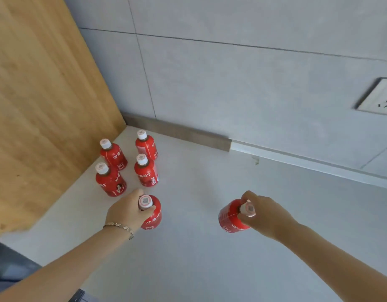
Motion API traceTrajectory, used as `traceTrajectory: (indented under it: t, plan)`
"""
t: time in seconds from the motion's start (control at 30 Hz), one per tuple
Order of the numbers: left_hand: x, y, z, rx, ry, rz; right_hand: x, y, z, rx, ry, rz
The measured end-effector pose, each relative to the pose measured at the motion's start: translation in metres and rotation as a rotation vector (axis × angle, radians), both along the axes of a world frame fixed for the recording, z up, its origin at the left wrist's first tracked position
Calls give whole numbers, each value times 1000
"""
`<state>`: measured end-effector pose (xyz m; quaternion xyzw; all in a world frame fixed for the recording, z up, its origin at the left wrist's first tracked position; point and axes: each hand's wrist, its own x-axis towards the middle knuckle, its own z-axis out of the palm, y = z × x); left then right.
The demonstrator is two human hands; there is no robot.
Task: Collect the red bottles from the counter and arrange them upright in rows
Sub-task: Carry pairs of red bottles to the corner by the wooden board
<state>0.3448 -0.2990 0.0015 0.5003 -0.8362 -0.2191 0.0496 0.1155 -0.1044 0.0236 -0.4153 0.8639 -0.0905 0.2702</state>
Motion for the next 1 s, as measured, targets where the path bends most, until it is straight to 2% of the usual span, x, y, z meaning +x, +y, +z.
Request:
traceTrajectory:
  t: [0.23,0.43,0.6,0.73,0.8,0.93,1.0]
  plan:
    - [32,-95,-25,45,134,191,58,-113,-28,-20,-67,-31]
    - [25,-116,-45,131,175,205,69,-217,-39,-147,29,-123]
    - [23,-121,-53,153,136,208,67,-275,-52,-139,20,-139]
    - [24,-117,-51,84,23,184,67,-278,-51,-176,-57,-221]
    - [21,-106,-47,57,-12,203,63,-263,-50,-125,-86,-180]
    - [14,-82,-31,139,35,293,55,-215,-50,-48,-186,-147]
    - [3,-64,-24,185,-19,168,44,-181,-48,-18,-217,-167]
